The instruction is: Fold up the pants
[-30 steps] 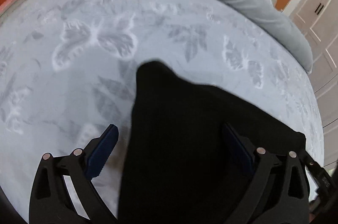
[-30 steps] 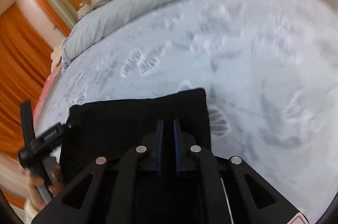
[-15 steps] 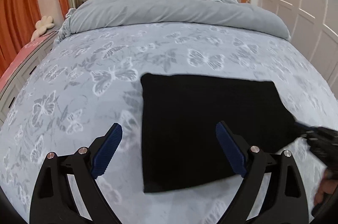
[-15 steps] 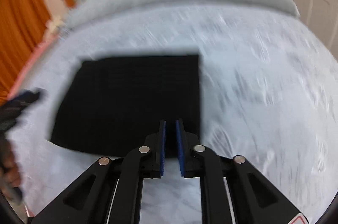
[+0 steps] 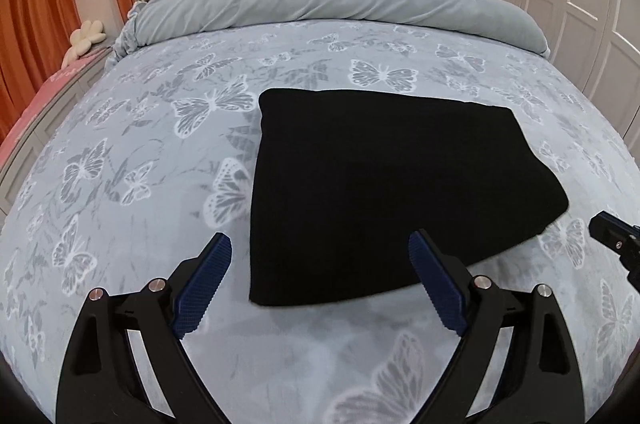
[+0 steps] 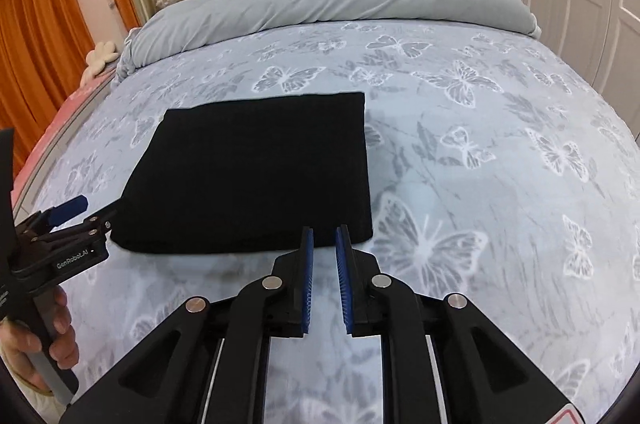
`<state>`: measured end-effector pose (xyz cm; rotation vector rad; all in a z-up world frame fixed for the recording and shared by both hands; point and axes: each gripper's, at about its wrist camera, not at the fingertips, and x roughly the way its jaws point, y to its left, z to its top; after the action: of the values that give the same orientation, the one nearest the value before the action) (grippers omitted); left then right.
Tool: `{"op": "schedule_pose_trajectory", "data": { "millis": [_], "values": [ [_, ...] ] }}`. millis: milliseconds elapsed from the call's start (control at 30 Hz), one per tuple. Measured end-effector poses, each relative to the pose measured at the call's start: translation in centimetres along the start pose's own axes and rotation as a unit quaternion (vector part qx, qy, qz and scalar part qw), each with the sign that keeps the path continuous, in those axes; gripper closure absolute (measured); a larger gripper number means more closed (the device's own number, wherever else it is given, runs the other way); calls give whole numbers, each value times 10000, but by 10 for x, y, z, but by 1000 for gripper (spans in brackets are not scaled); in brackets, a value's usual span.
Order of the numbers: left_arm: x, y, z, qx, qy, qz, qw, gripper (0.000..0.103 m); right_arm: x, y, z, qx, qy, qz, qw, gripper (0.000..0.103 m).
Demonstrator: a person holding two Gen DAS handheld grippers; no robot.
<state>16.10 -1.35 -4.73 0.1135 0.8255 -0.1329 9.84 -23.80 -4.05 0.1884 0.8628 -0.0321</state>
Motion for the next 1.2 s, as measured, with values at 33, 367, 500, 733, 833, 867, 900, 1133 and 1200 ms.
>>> {"op": "schedule_pose_trajectory", "data": {
  "millis": [33, 367, 500, 733, 833, 867, 900, 1133, 1200],
  "values": [
    [-6, -1, -5, -2, -34, -11, 10000, 15, -4, 0, -4, 20, -17, 4, 10000, 89],
    [-27, 13, -32, -461, 234, -293, 9982, 11, -11, -11, -24, 61, -65, -162, 9998, 73],
    [21, 52, -32, -1559, 895, -1460, 9728, 10, 7, -40, -2, 599, -242, 61, 9979, 20],
    [80, 85, -34, -2630, 1125, -1800, 9411, 27, 84, -56, 8, 1388, 380, 653, 9874, 35],
    [87, 76, -29, -2213, 1158, -1625, 9546, 58, 90, -43, 14, 1245, 315, 842, 9881, 72],
    [81, 75, -27, -2217, 1105, -1652, 9546, 66, 77, -36, 20, 1218, 186, 872, 9885, 74],
    [78, 73, -24, -2157, 1074, -1626, 9568, 67, 63, -31, 25, 1108, 8, 894, 9898, 76],
    [78, 78, -26, -1989, 1034, -1472, 9634, 58, 89, -47, 5, 1147, 545, 589, 9902, 57],
    [59, 77, -23, -1953, 888, -1307, 9679, 58, 51, -34, 12, 853, 29, 169, 9962, 69]
  ]
}}
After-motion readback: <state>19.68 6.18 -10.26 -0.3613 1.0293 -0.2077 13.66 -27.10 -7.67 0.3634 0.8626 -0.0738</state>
